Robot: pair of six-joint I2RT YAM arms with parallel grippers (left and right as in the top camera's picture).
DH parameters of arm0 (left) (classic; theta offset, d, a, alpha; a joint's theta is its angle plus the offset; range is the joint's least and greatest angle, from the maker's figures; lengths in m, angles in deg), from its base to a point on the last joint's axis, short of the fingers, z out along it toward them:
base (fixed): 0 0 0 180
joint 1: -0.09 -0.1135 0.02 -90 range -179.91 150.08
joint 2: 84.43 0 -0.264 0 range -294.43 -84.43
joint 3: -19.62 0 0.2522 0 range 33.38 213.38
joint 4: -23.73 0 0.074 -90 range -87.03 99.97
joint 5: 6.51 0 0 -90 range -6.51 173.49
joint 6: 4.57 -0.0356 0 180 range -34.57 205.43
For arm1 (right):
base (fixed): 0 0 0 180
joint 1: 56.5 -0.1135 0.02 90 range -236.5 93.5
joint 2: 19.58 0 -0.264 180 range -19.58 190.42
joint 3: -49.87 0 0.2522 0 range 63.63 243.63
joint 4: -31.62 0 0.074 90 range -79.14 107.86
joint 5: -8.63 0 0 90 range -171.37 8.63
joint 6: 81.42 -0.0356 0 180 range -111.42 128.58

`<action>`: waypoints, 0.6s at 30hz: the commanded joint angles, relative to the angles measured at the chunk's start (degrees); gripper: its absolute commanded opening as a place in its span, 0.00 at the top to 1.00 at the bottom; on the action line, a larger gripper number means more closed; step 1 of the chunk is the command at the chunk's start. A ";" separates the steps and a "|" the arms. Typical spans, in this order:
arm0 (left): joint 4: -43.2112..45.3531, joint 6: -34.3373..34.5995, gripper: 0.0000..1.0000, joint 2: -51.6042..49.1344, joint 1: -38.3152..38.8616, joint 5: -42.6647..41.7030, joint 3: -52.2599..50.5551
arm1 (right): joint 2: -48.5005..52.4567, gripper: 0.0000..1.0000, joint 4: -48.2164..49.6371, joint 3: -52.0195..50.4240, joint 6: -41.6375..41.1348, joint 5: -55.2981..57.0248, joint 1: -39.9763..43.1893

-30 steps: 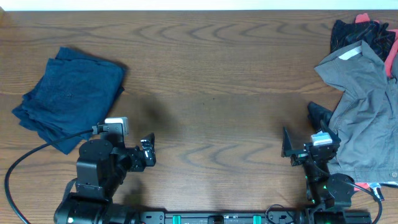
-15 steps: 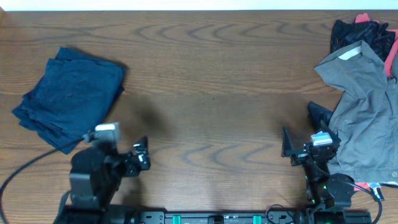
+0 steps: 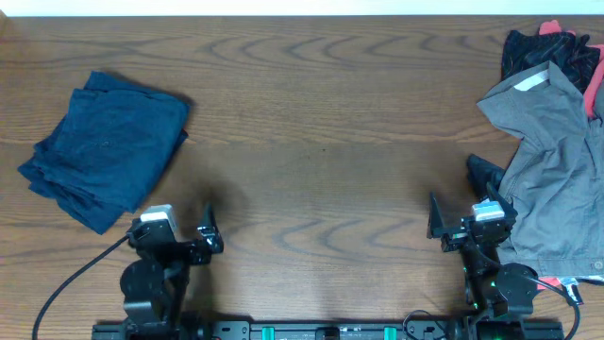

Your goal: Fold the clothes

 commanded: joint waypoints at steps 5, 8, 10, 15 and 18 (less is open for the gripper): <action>15.56 -2.84 0.02 1.62 -0.24 0.70 -8.59 | -0.31 0.01 -0.17 -0.09 0.81 -0.04 -0.96; 21.44 -4.68 0.02 1.62 -0.24 0.68 -11.47 | -0.31 0.01 -0.17 -0.09 0.81 -0.04 -0.96; 20.55 -6.47 0.02 1.62 -0.20 0.74 -11.96 | -0.31 0.01 -0.17 -0.09 0.81 -0.04 -0.96; 18.93 -7.67 0.02 1.62 -0.17 0.50 -11.96 | -0.31 0.01 -0.17 -0.09 0.81 -0.04 -0.96; 18.97 -7.72 0.02 1.60 -0.17 0.48 -11.96 | -0.31 0.01 -0.17 -0.09 0.81 -0.04 -0.96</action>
